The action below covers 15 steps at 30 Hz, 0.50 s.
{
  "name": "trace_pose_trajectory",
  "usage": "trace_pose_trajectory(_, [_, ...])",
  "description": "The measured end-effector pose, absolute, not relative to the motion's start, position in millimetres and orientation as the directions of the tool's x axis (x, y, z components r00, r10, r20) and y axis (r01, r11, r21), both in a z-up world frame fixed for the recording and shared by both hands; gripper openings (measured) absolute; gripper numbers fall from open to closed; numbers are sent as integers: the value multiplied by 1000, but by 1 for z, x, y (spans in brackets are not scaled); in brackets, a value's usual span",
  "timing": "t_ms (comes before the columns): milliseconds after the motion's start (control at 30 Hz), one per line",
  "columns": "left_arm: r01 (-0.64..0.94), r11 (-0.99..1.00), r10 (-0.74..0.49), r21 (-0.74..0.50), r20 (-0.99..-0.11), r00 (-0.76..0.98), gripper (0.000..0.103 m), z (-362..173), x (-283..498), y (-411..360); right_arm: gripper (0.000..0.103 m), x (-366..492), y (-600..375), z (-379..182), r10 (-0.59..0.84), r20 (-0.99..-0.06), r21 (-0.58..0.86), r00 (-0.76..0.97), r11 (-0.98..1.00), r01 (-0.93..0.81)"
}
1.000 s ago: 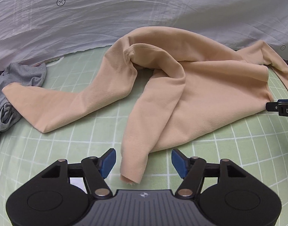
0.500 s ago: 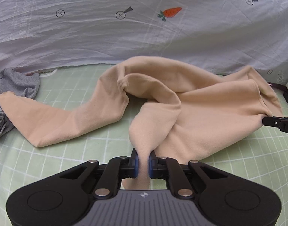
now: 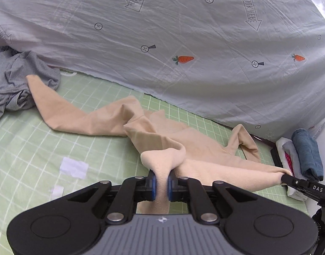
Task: Fold clothes
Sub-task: 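Lay the beige top on the mat and open both grippers, then pull the beige top hem with both grippers to flatten it, then release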
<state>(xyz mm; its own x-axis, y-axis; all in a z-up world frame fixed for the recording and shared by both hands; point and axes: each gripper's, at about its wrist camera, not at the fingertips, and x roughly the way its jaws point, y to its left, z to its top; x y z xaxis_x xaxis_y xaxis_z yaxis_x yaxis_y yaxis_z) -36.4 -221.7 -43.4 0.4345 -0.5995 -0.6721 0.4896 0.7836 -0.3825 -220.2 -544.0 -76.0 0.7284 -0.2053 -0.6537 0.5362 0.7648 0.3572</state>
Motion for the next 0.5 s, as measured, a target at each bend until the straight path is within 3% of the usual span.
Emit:
trace_pose_trajectory(100, [372, 859, -486, -352, -790, 375, 18, -81, -42, -204, 17, -245, -537, -73, -180, -657, 415, 732, 724, 551])
trace_pose_trajectory(200, [330, 922, -321, -202, -875, 361, 18, -109, -50, -195, 21, -251, -528, -87, -203, -697, 367, 688, 723, 585])
trace_pose_trajectory(233, [330, 928, -294, -172, -883, 366, 22, -112, -54, -192, 23, -253, -525, -91, -210, -709, 351, 673, 722, 596])
trace_pose_trajectory(267, [330, 927, -300, -178, -881, 367, 25, -112, -56, -187, 30, -255, -522, -96, -218, -722, 335, 657, 721, 606])
trace_pose_trajectory(333, [331, 918, -339, -219, -865, 369, 42, -112, -59, -178, 40, -259, -516, -105, -232, -745, 301, 625, 719, 626])
trace_pose_trajectory(433, [371, 901, -360, -223, -862, 356, 56, -113, -60, -182, 43, -265, -508, -118, -254, -777, 251, 576, 715, 653])
trace_pose_trajectory(500, [414, 892, -336, -182, -880, 337, 58, -118, -61, -193, 43, -265, -506, -126, -244, -795, 248, 555, 705, 665])
